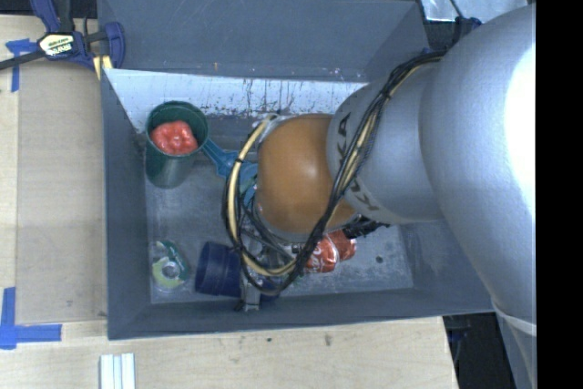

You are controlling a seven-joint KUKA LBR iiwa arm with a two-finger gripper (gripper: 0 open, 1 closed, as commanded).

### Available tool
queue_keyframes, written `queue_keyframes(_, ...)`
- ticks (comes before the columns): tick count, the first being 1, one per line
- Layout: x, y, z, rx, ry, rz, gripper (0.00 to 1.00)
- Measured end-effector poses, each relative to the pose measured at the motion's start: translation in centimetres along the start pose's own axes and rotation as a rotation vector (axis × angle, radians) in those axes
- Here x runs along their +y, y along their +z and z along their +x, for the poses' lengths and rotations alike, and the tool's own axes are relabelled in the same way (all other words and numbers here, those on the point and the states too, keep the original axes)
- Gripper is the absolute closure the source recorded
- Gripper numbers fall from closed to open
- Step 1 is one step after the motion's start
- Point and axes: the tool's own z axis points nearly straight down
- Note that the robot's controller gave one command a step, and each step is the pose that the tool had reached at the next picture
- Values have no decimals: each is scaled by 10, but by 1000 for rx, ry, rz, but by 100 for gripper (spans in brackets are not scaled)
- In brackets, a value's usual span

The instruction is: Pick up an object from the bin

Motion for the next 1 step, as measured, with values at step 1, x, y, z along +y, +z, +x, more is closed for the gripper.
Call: queue_keyframes(1,-5,-12,-5,-20,2,-5,0)
